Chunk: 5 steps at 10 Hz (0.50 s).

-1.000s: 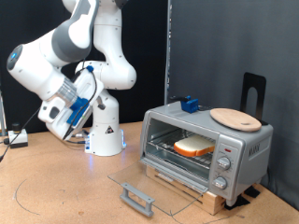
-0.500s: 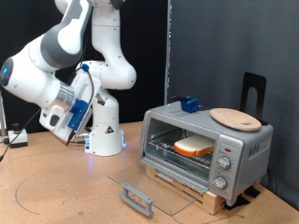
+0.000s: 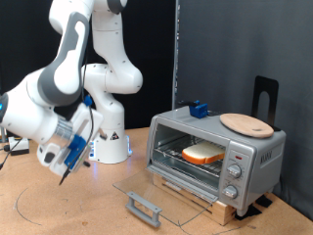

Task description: Make a piece of toast with the oven

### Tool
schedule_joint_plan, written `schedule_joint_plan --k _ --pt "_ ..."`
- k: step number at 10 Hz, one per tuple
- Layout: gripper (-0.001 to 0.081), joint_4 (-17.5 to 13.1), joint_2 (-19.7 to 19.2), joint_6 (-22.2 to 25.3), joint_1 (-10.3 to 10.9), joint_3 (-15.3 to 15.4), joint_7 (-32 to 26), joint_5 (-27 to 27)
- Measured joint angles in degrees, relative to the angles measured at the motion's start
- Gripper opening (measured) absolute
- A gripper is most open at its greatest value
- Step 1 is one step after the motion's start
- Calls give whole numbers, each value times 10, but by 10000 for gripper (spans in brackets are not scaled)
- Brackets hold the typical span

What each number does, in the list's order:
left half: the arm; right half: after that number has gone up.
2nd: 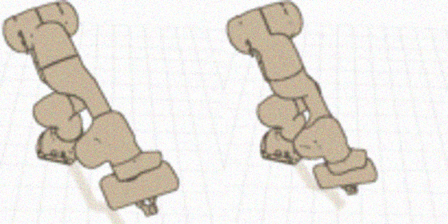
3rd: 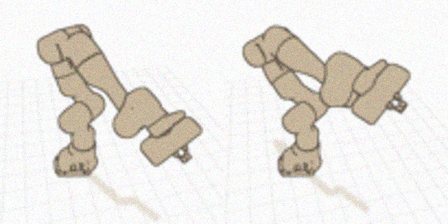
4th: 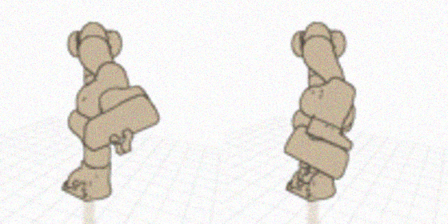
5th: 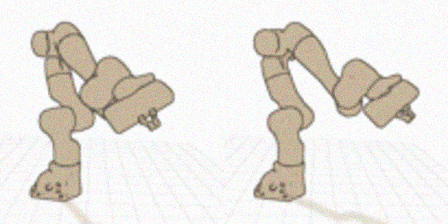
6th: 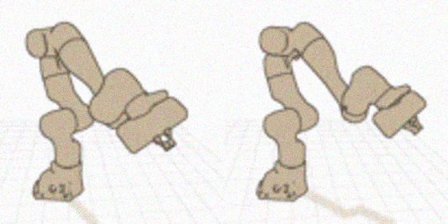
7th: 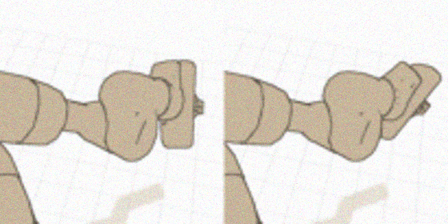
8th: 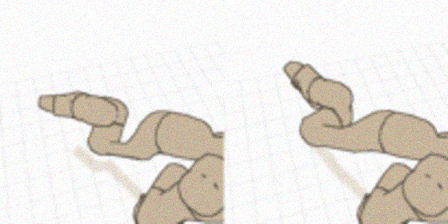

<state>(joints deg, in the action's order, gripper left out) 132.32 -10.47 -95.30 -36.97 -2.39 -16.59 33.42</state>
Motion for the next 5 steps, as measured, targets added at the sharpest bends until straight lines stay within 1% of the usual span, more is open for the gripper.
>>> schedule_joint_plan --k 3,5 --pt "807 0 -8 15 0 0 -40 -6" --pt "807 2 -32 -14 2 3 -50 -6"
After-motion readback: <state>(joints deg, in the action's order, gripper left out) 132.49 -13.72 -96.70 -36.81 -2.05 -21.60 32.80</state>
